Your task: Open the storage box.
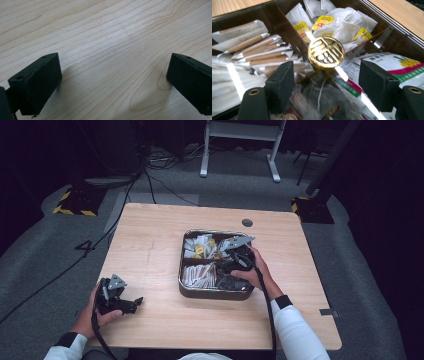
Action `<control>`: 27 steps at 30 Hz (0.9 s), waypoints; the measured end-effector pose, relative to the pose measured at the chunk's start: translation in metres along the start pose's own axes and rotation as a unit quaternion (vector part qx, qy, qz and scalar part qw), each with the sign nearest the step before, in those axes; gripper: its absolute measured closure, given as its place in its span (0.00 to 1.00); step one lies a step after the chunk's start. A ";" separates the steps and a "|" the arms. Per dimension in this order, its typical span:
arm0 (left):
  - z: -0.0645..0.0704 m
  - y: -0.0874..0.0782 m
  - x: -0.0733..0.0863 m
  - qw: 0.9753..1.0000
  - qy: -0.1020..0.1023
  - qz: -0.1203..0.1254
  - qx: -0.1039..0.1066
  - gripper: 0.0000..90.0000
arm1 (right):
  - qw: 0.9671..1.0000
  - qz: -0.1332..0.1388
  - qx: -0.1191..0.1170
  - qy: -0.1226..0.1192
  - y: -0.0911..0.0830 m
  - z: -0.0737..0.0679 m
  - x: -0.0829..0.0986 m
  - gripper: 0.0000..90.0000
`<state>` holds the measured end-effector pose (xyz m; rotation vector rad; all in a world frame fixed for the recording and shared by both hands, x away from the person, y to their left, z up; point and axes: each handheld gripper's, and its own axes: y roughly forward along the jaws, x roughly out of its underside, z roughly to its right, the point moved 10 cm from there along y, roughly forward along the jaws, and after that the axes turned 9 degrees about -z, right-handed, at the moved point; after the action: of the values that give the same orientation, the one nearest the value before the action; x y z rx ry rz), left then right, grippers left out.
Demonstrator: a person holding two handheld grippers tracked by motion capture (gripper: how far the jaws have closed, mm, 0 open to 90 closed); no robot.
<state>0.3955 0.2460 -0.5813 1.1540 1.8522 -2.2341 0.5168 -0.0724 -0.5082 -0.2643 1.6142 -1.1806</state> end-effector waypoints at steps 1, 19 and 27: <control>0.000 0.000 0.000 1.000 0.001 0.000 0.000 0.00 | 1.000 0.000 -0.002 0.003 0.001 -0.001 -0.001 0.33; 0.000 0.000 0.000 1.000 0.000 -0.001 0.002 0.00 | 1.000 0.002 -0.008 0.022 0.010 -0.004 -0.015 0.58; 0.000 -0.001 0.001 1.000 0.002 -0.003 0.003 0.00 | 1.000 0.004 0.001 0.023 0.009 0.000 -0.015 0.65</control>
<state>0.3944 0.2465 -0.5813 1.1581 1.8530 -2.2442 0.5259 -0.0579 -0.5061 -0.2319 1.6529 -1.1894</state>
